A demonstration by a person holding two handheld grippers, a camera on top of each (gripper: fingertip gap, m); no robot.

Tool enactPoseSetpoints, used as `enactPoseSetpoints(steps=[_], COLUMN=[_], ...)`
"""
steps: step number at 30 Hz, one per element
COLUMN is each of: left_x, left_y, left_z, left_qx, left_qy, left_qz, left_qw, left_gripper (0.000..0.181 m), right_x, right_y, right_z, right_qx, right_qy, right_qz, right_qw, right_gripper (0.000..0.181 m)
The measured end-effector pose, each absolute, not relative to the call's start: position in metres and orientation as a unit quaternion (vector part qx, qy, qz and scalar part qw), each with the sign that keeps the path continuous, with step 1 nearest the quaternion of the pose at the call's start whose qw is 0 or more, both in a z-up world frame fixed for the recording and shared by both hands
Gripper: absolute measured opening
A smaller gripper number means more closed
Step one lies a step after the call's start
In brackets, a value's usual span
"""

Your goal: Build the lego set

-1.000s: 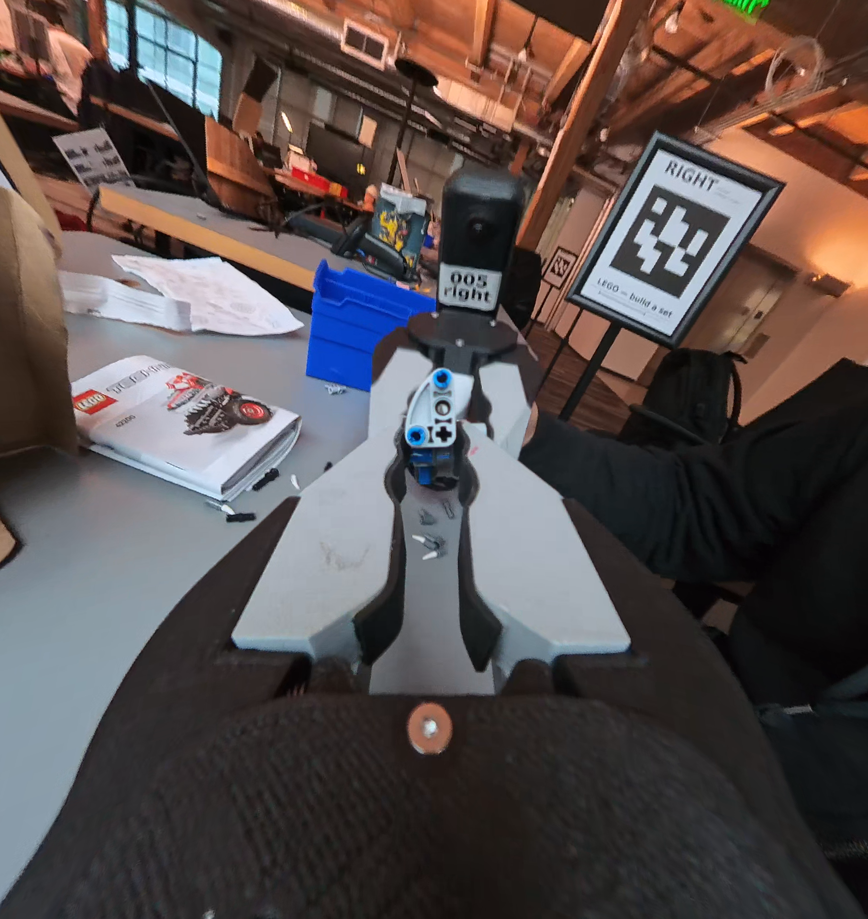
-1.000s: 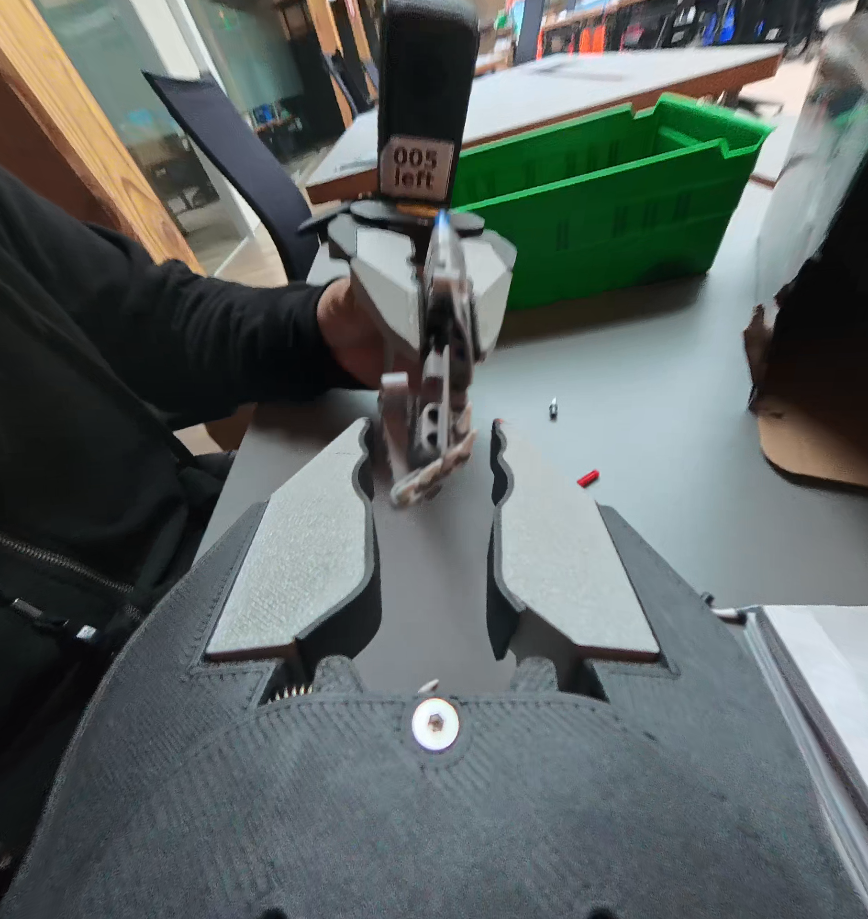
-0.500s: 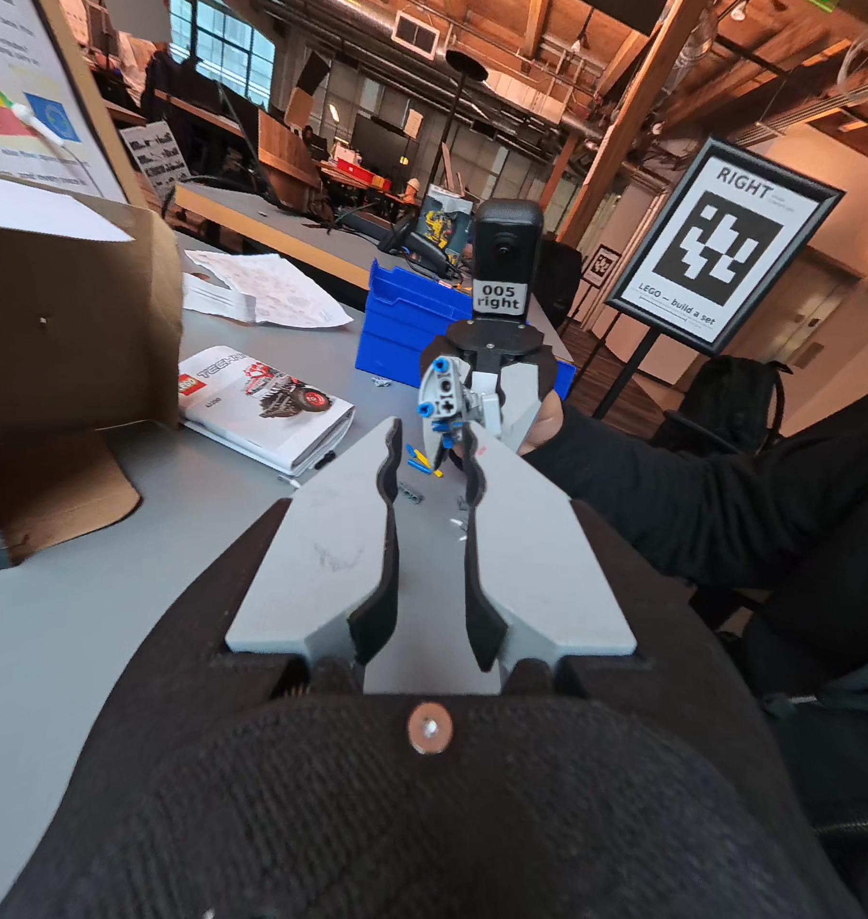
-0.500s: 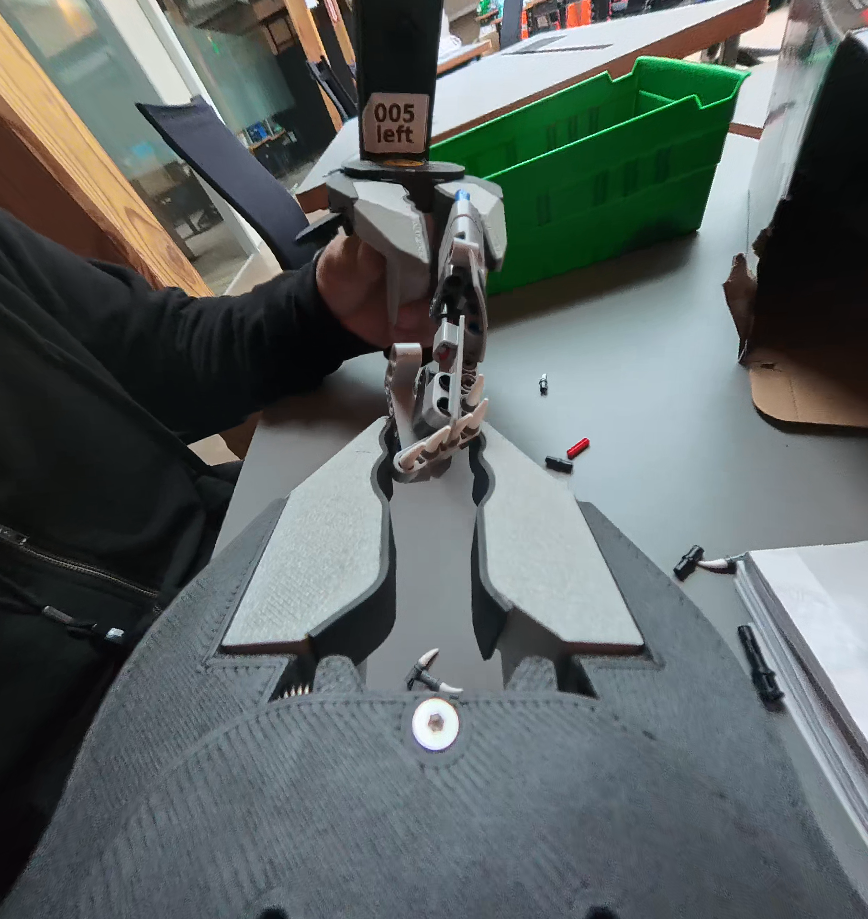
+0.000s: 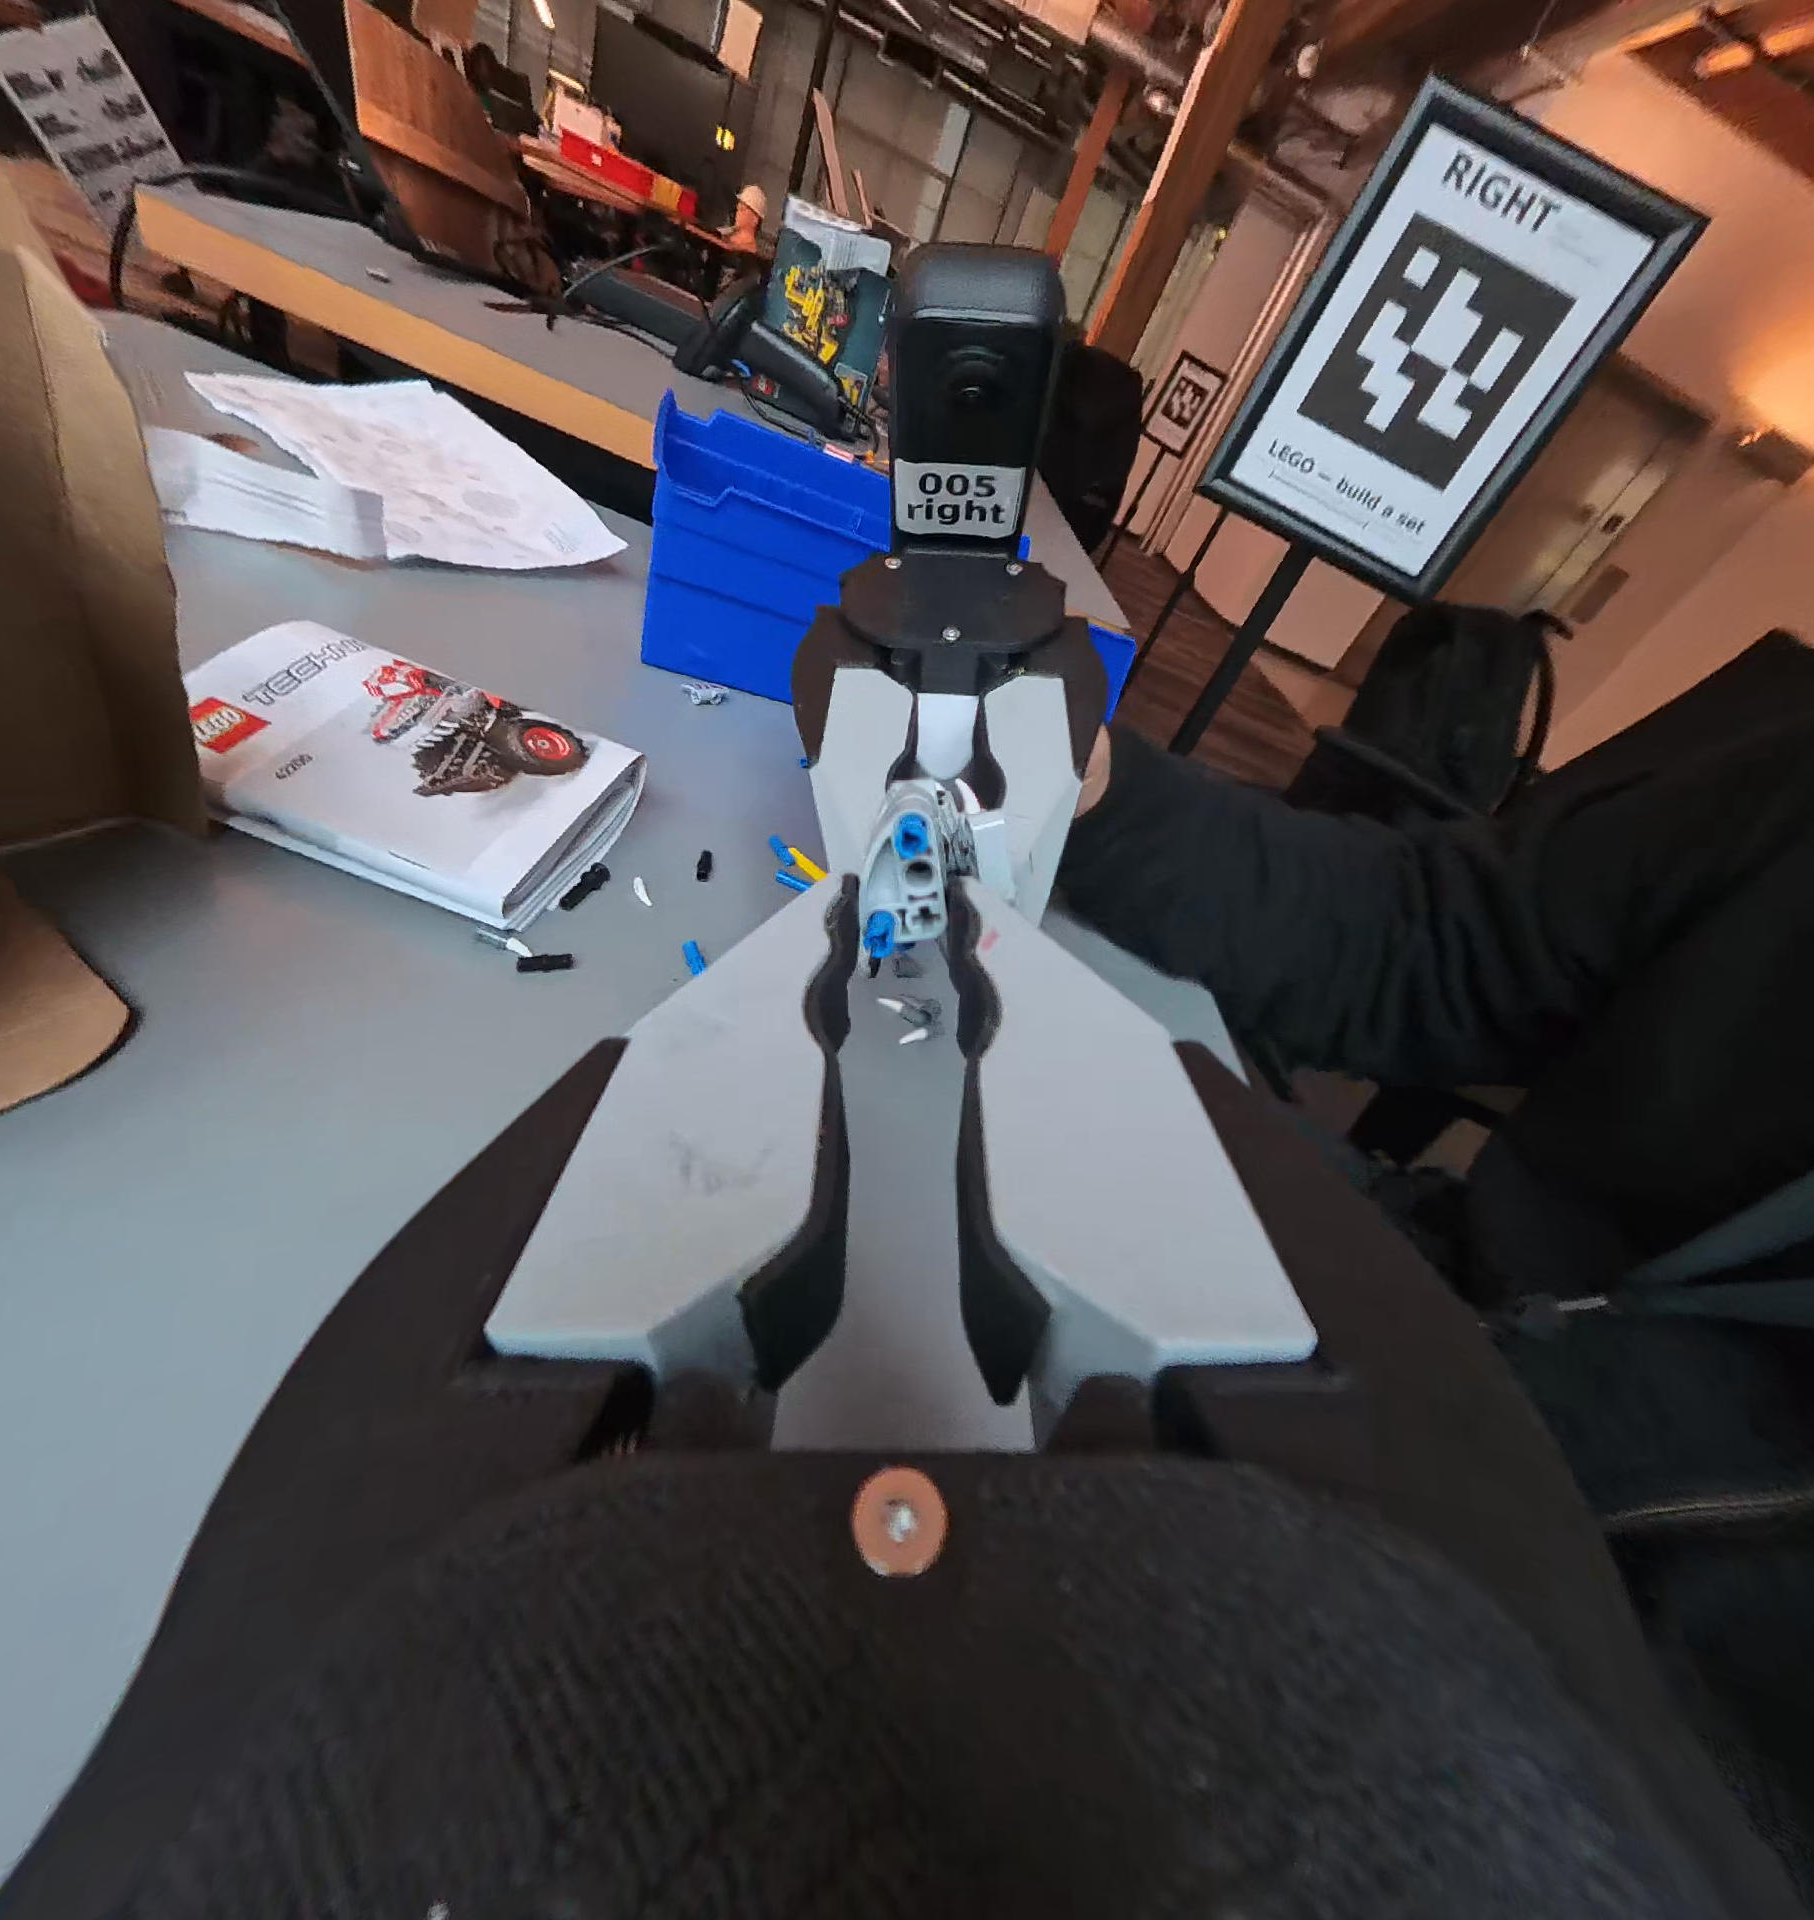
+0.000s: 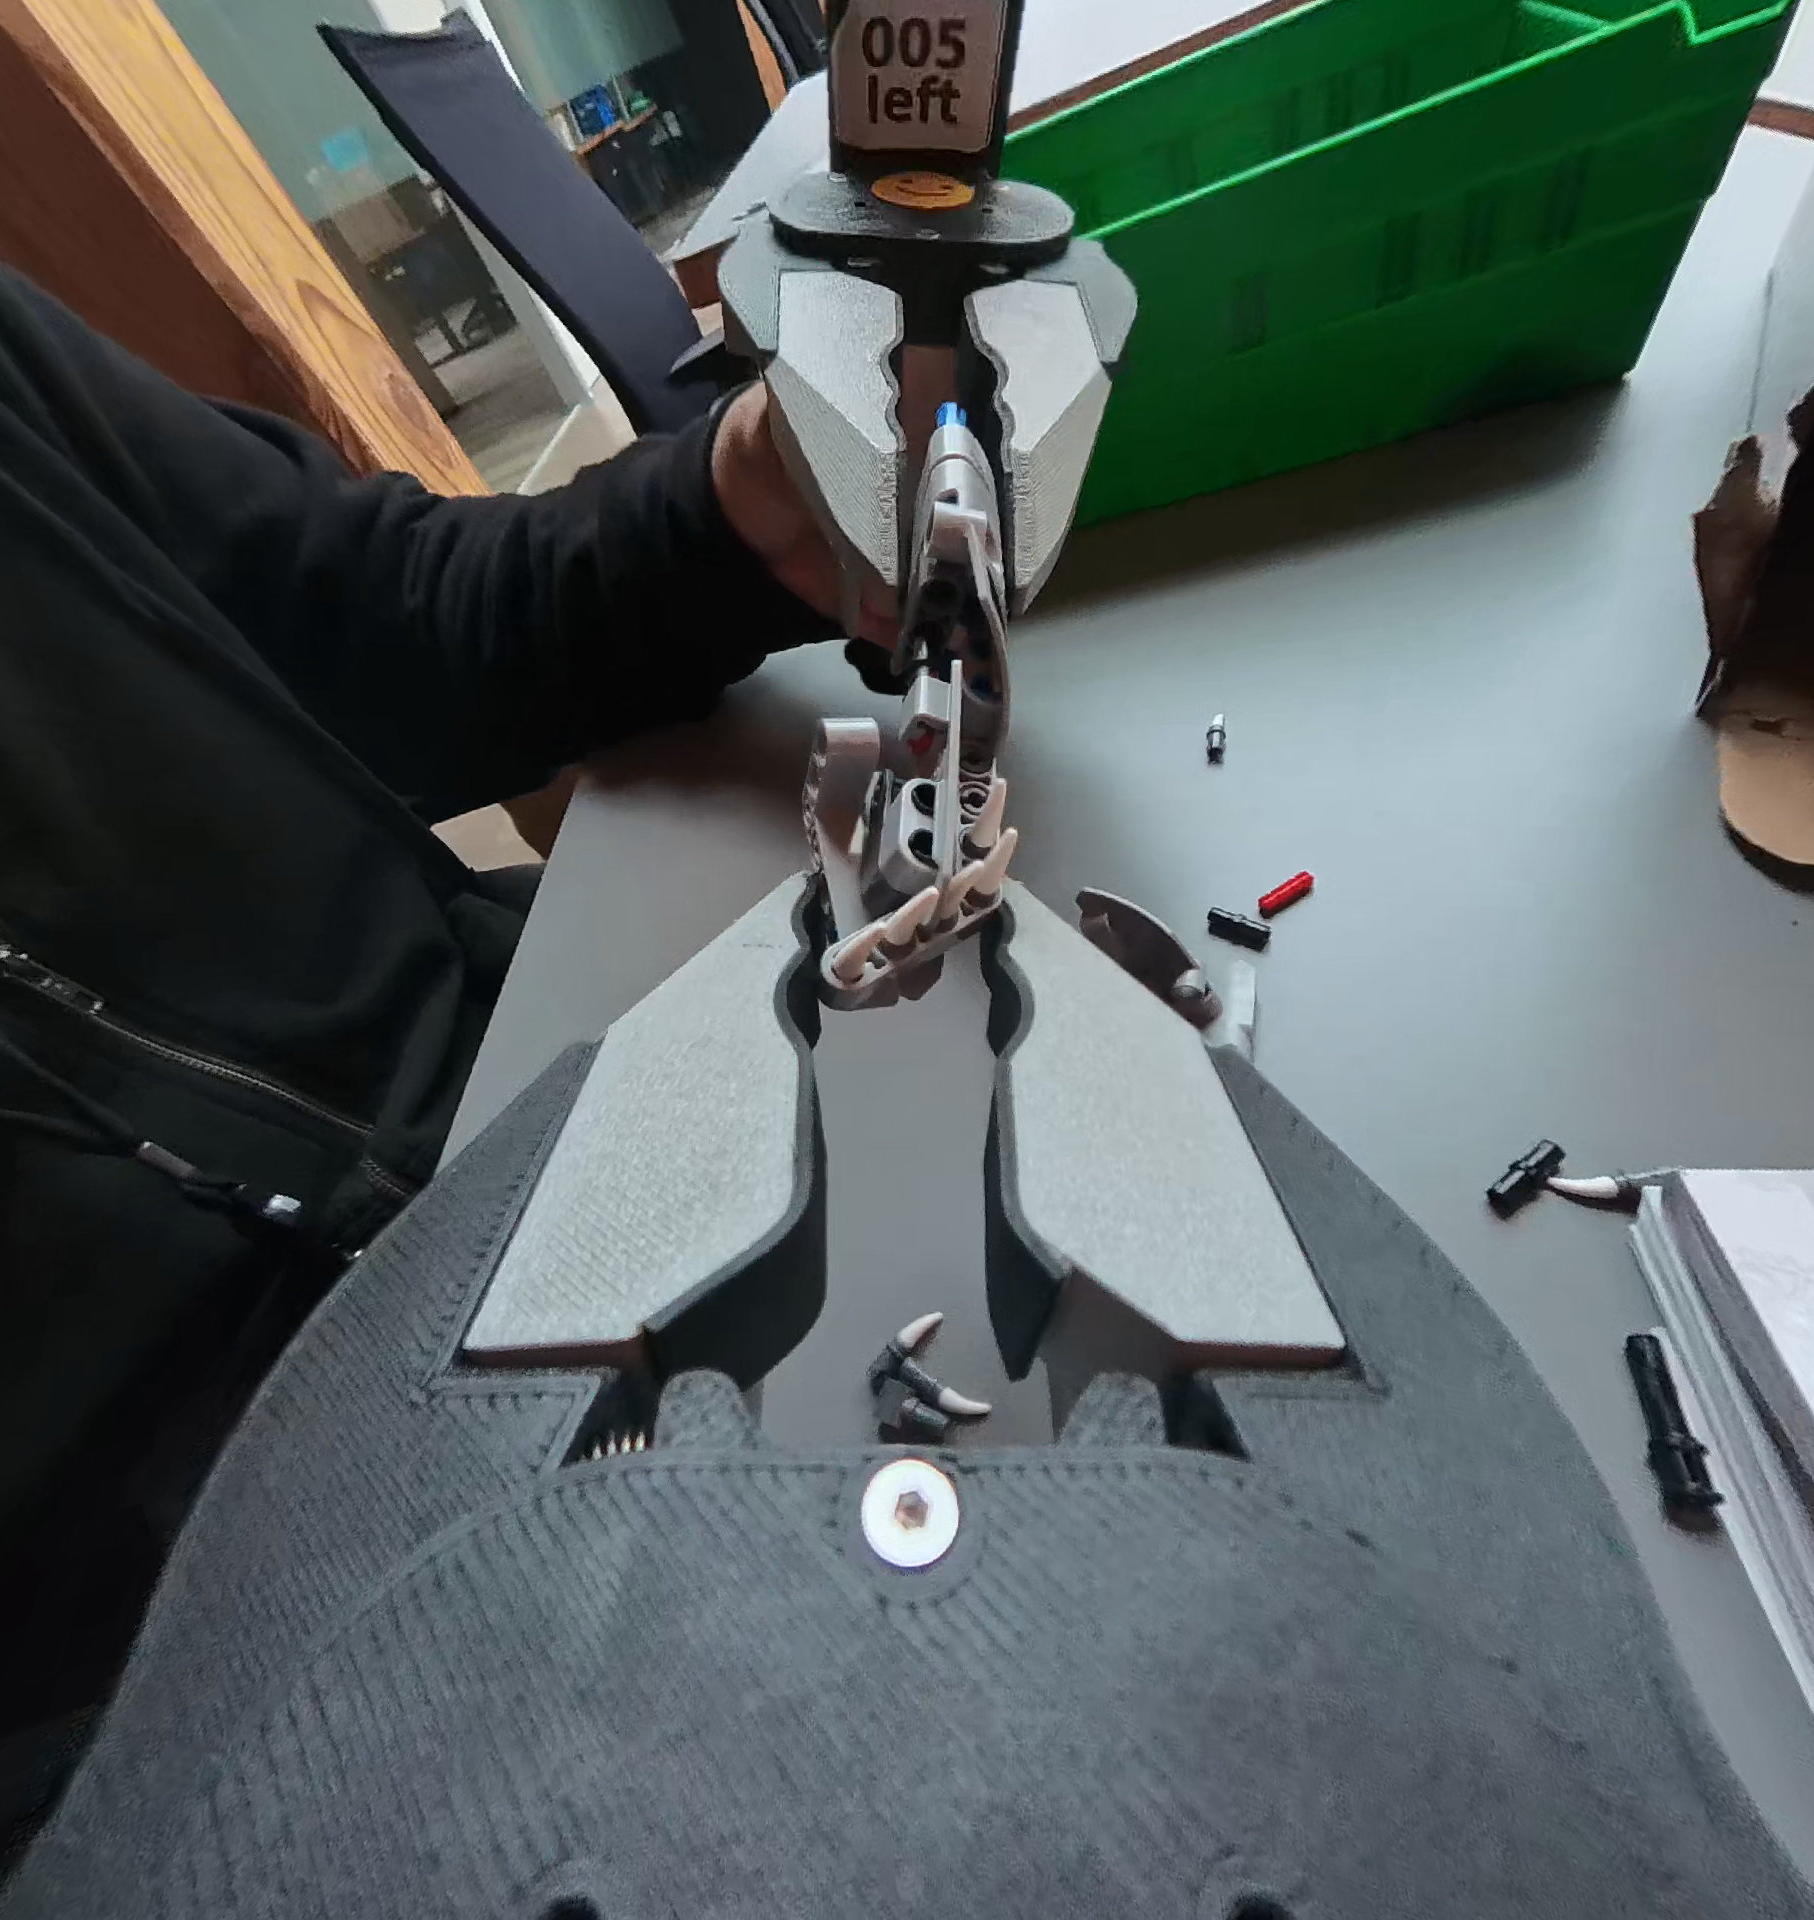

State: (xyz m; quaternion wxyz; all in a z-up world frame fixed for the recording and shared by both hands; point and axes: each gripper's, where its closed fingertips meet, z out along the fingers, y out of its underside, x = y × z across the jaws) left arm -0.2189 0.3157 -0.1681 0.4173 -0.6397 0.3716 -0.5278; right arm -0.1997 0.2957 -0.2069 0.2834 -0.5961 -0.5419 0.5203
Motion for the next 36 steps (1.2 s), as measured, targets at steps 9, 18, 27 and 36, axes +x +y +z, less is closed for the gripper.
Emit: enactPoseSetpoints(steps=[9,18,27,36], left_x=[-0.213,-0.193,-0.195,-0.202], left_y=[0.316,0.302,0.301,0.303], left_z=[-0.17,-0.18,-0.196,-0.202], left_qx=[-0.643,-0.638,-0.655,-0.612], left_qy=[0.37,0.41,0.465,0.566], left_qz=[-0.516,-0.5,-0.422,-0.23], left_qw=[0.428,0.419,0.42,0.503], left_gripper=[0.014,0.014,0.015,0.015], right_x=[-0.203,-0.208,-0.206,-0.208], right_y=[0.3,0.296,0.299,0.308], right_z=[-0.193,-0.19,-0.212,-0.217], right_qx=[-0.579,-0.565,-0.597,-0.565], right_qy=[-0.529,-0.551,-0.587,-0.652], right_qz=[0.528,0.494,0.419,0.223], right_qw=[0.325,0.364,0.352,0.453], right_gripper=[0.046,0.02,0.013,0.013])
